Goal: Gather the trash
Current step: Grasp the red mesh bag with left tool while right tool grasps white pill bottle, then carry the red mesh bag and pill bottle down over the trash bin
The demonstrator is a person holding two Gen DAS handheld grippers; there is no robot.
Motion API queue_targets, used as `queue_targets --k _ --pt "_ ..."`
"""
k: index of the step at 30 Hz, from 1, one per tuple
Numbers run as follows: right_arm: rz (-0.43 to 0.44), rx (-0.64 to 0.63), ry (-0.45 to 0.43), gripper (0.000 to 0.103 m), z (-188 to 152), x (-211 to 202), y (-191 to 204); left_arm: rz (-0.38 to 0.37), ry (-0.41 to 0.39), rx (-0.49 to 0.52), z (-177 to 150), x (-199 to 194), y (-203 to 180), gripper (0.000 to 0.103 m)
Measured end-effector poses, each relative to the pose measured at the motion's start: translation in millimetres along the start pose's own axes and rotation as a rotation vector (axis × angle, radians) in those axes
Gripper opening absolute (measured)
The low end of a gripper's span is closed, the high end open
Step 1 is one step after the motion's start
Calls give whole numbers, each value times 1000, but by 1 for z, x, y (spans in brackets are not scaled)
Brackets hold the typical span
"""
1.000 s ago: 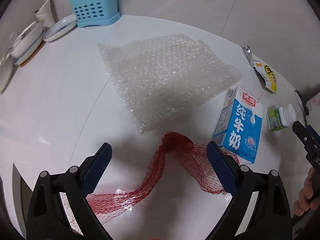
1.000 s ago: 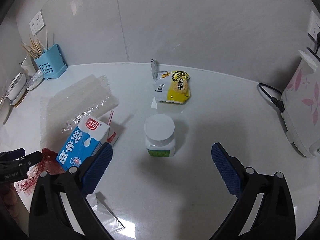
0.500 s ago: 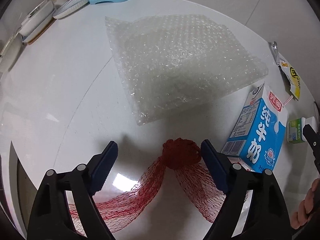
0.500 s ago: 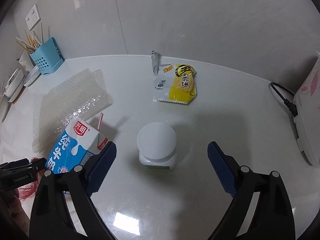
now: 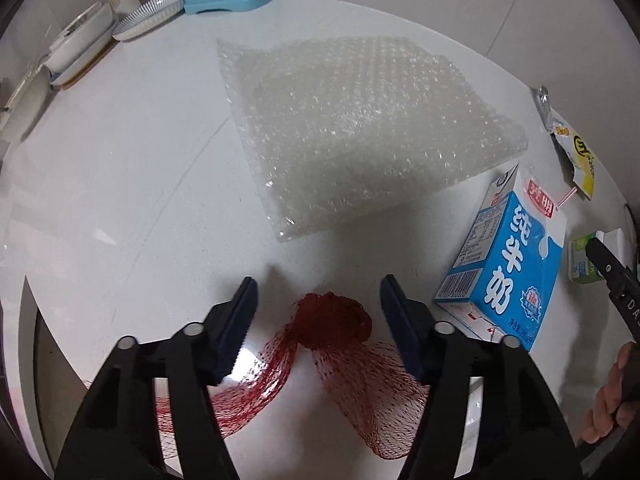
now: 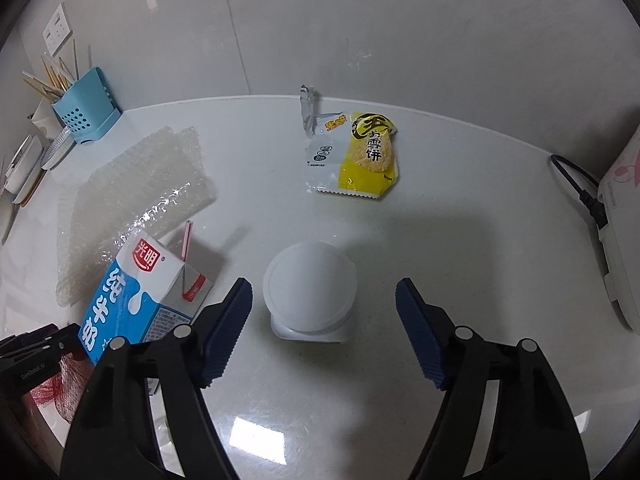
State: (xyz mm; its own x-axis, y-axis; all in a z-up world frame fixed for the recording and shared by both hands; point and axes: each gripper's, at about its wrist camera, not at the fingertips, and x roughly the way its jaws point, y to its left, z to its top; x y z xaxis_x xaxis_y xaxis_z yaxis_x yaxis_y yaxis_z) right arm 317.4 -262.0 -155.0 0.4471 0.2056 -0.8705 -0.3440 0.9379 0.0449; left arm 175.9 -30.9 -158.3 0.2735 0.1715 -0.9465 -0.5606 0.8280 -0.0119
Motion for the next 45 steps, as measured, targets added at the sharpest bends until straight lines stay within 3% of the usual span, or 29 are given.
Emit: queue_targets --k 4,12,15,18,22,27,30,35,45 --pt "0 6 7 71 1 4 -1 -8 -14 51 -3 -9 2 78" --pt "-1 2 25 42 0 12 -4 -11 54 70 -14 14 -2 78" --pt "4 6 23 40 1 12 -5 -10 70 64 -18 17 0 75" --pt "7 10 22 40 1 12 -6 -15 88 56 -20 22 1 63" --pt "10 13 23 40 0 11 -7 -4 79 59 -24 23 0 55" --pt "13 17 24 40 1 10 -8 -10 73 82 -25 21 -5 33" --pt "12 20 23 40 1 10 -8 -13 73 99 -24 20 -9 13" --pt "9 24 13 40 2 3 -8 -34 73 119 -19 20 -13 11" --pt "-11 48 -21 40 -4 -21 -4 -88 1 214 -9 -6 -19 11"
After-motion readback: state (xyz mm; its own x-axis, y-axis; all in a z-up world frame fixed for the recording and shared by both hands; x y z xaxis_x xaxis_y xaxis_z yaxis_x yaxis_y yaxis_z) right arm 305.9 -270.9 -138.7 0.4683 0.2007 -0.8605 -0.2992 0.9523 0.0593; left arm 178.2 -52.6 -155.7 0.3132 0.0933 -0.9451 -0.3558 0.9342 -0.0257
